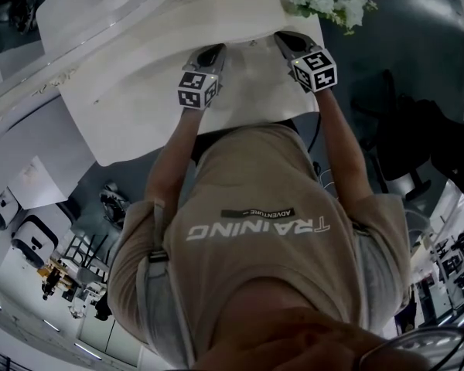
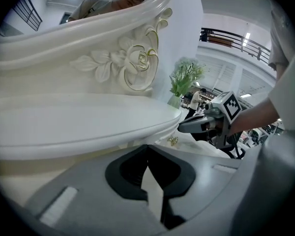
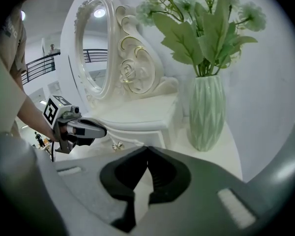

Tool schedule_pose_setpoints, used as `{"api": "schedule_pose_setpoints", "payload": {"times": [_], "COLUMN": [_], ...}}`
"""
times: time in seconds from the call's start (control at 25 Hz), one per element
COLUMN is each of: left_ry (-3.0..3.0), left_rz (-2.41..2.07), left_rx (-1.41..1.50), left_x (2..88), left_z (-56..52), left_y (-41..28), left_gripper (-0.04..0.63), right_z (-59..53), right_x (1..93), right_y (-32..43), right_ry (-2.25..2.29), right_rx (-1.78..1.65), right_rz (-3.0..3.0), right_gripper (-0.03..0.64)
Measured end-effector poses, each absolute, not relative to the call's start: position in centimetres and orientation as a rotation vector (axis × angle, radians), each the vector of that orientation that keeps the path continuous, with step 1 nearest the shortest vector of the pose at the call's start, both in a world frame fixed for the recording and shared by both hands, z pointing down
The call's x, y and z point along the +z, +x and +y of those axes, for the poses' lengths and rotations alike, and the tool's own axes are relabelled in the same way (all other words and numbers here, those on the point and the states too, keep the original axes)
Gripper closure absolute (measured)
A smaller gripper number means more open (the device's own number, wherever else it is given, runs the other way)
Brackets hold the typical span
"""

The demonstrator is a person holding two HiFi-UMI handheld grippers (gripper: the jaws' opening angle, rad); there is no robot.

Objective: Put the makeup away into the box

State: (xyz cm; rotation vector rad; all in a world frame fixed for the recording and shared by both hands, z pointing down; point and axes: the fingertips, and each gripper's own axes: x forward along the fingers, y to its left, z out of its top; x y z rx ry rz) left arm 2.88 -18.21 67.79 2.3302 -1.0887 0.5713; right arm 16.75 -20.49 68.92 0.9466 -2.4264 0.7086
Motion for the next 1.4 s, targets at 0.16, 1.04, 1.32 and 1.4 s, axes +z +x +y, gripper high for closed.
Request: {"api": "schedule_pose_setpoints", "payload": {"times": [0.16, 1.04, 1.32, 1.4], "left_ry": [2.304, 2.301, 2.391, 2.417], "left_rz": [-1.11, -1.112, -1.105, -1.12], "left_rx": [0.558, 0.611, 0.631, 0.619], "left_x": [67.9, 67.9, 64.8, 63.4], "left_z": [-19.1, -17.2, -13.7, -12.9], "left_y": [2.9, 1.0, -0.5, -1.2], "left_gripper": [0.589, 0.589, 0.589, 0.589], "right_z": [-21.5, -21.0, -16.7, -15.1], "right_x": [68.9, 68.3, 66.2, 65.6], "right_y": [16.8, 17.3, 16.4, 15.8], "right_ry": [0.946, 0.993, 1.014, 1.017], "right_rx": [0.712, 0.661, 0.647, 0.653], "right_rz": [-2.438, -2.424, -2.402, -2.401], "right_gripper": [0.612, 0.614, 0.614, 0.614]}}
